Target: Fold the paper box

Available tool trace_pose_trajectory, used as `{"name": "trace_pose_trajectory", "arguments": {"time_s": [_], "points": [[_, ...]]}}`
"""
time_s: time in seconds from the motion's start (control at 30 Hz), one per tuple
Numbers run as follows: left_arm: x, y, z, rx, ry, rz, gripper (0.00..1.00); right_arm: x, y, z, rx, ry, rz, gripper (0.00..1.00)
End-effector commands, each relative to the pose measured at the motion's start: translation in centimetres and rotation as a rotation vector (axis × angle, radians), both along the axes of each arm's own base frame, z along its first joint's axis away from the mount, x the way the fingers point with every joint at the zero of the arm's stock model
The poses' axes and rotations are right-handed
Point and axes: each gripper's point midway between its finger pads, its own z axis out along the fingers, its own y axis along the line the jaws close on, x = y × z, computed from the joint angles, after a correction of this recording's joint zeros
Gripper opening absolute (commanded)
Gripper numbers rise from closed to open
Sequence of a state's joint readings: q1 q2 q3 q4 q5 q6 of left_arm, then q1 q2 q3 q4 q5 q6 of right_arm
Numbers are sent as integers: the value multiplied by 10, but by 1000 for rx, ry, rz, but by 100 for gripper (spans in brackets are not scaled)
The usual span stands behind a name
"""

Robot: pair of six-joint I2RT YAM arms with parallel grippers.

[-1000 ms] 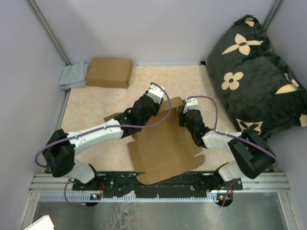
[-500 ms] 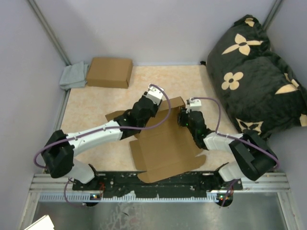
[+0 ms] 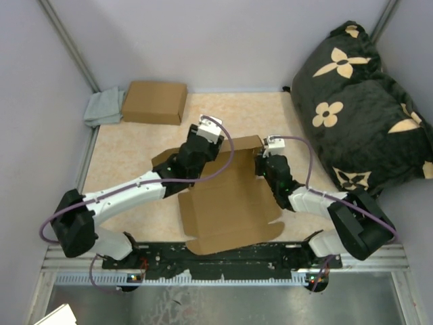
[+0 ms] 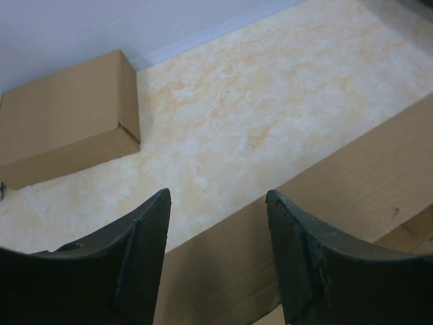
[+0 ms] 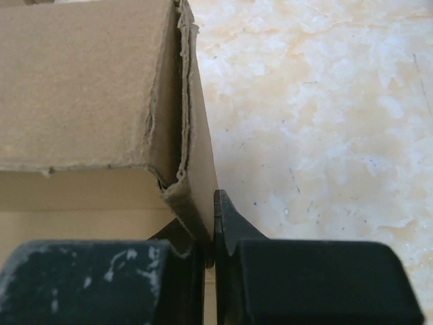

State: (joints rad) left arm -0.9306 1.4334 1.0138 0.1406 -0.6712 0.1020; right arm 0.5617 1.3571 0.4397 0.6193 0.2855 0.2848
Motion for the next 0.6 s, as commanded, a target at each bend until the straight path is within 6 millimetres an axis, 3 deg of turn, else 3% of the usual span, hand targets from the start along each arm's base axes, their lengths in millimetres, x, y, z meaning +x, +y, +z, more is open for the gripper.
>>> {"name": "trace_pose_trajectory", "arguments": {"time_s": [0.0, 0.07, 0.17, 0.47, 0.57], "points": [[11, 41, 41, -145, -61, 105, 67, 11, -12, 12, 26, -21, -105, 0], [17, 57, 47, -213, -65, 132, 74, 10, -19, 12, 23, -21, -128, 0], [29, 77, 46, -286, -42, 163, 76, 7, -32, 13, 5, -9, -176, 0], [73, 159, 12, -583, 83, 311, 76, 1, -83, 22, -66, 13, -286, 0], [82, 171, 6, -670, 93, 284, 74, -1, -87, 28, -74, 7, -260, 0]]}}
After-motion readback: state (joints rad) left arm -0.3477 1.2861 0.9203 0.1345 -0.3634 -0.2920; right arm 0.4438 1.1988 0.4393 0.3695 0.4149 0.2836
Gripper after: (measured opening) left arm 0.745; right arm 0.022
